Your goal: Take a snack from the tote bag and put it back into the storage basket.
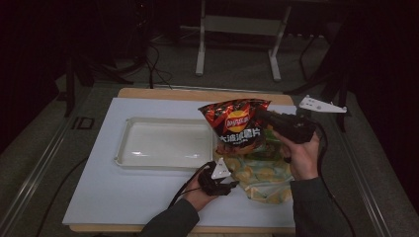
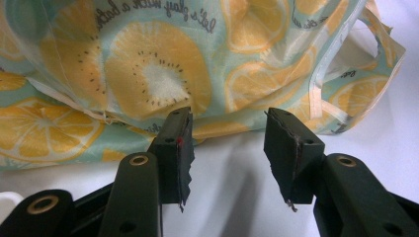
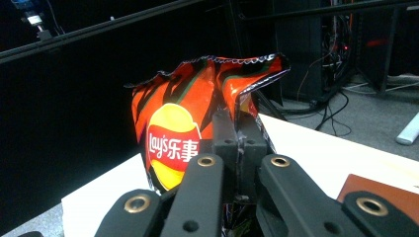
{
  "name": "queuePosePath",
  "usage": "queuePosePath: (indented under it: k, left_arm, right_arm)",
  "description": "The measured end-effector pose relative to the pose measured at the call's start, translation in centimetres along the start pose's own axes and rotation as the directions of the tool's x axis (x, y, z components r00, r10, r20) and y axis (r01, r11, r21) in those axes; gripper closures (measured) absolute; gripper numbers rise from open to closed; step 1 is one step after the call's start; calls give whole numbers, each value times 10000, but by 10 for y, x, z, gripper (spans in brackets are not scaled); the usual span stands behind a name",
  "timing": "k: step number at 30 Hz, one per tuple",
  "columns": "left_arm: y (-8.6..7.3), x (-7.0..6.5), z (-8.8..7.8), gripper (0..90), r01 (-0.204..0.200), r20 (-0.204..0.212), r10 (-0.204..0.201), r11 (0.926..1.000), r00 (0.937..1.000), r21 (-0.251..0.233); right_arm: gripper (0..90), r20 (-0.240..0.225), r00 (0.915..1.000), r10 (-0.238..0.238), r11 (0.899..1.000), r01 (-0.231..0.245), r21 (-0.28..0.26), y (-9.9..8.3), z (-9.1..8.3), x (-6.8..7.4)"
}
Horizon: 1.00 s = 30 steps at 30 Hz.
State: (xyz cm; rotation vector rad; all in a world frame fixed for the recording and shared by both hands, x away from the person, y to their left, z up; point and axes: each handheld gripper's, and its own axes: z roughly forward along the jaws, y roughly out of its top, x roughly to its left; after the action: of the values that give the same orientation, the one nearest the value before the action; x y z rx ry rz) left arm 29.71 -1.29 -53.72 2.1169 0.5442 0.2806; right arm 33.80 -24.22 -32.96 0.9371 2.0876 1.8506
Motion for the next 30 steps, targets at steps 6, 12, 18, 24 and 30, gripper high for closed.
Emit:
queuePosePath:
  k: [6,12,18,24,30]
  left_arm:
    - [0,0,0,535,27,20,-27,10000,10000,-30]
    - [0,0,0,535,12,30,-12,10000,10000,-19]
    - [0,0,0,534,-8,46,8,10000,10000,-4]
    - [0,0,0,534,9,54,-9,10000,10000,-21]
    - [0,0,0,534,-16,24,16,10000,10000,-20]
  right_arm:
    - [900,-90,9998,165,9998,-165,54,1,11,-1]
    - [900,-136,9997,190,9997,-187,184,-1,20,-2]
    - [900,-316,9988,384,9991,-378,185,0,34,-3]
    - [900,-446,9980,438,9989,-430,176,2,43,-1]
    - [900,-544,9974,470,9988,-463,142,7,53,1]
